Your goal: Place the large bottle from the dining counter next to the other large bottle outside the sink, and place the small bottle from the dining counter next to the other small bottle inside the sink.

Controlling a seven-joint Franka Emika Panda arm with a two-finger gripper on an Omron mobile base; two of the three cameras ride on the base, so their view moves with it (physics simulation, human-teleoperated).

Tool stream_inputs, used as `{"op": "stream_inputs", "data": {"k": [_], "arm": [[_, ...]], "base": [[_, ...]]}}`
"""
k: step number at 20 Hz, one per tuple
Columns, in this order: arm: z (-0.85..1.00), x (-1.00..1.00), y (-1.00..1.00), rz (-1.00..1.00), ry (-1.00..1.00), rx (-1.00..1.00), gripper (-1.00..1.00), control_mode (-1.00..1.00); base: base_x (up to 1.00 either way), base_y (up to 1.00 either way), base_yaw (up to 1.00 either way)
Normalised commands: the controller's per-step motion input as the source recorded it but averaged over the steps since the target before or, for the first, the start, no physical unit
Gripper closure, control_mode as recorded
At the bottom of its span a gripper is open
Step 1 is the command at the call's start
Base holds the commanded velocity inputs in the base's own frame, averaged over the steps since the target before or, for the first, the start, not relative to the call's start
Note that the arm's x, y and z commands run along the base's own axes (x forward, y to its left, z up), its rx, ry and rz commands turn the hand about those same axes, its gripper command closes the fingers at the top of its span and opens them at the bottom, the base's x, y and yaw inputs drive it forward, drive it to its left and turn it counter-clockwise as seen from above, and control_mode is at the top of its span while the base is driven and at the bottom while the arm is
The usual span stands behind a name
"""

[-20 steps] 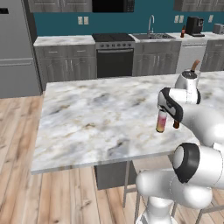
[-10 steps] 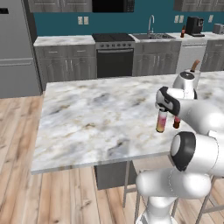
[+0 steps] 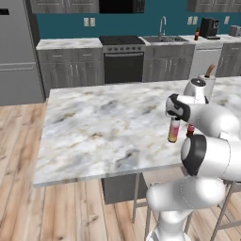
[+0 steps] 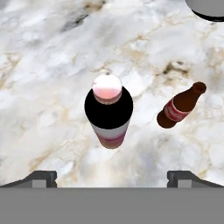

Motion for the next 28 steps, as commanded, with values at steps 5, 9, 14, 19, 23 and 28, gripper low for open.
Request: {"op": "stream_inputs", "data": {"k": [5, 9, 14, 19, 23, 28], "arm": [[-0.20, 0.11, 0.00, 0.00, 0.00, 0.00, -1.00, -1.00], [-0.16, 0.13, 0.00, 0.00, 0.00, 0.00, -1.00, -1.00], [-0.08, 0.17, 0.00, 0.00, 0.00, 0.00, -1.00, -1.00], [0.00, 0.19, 0.00, 0.00, 0.00, 0.00, -1.00, -1.00], [0.00, 0.16, 0.00, 0.00, 0.00, 0.00, -1.00, -1.00], [0.00, 0.16, 0.00, 0.00, 0.00, 0.00, -1.00, -1.00]], "base": [[0.00, 0.00, 0.00], [0.00, 0.00, 0.00], [0.00, 0.00, 0.00], [0.00, 0.00, 0.00], [0.00, 0.00, 0.00], [0.00, 0.00, 0.00]]}}
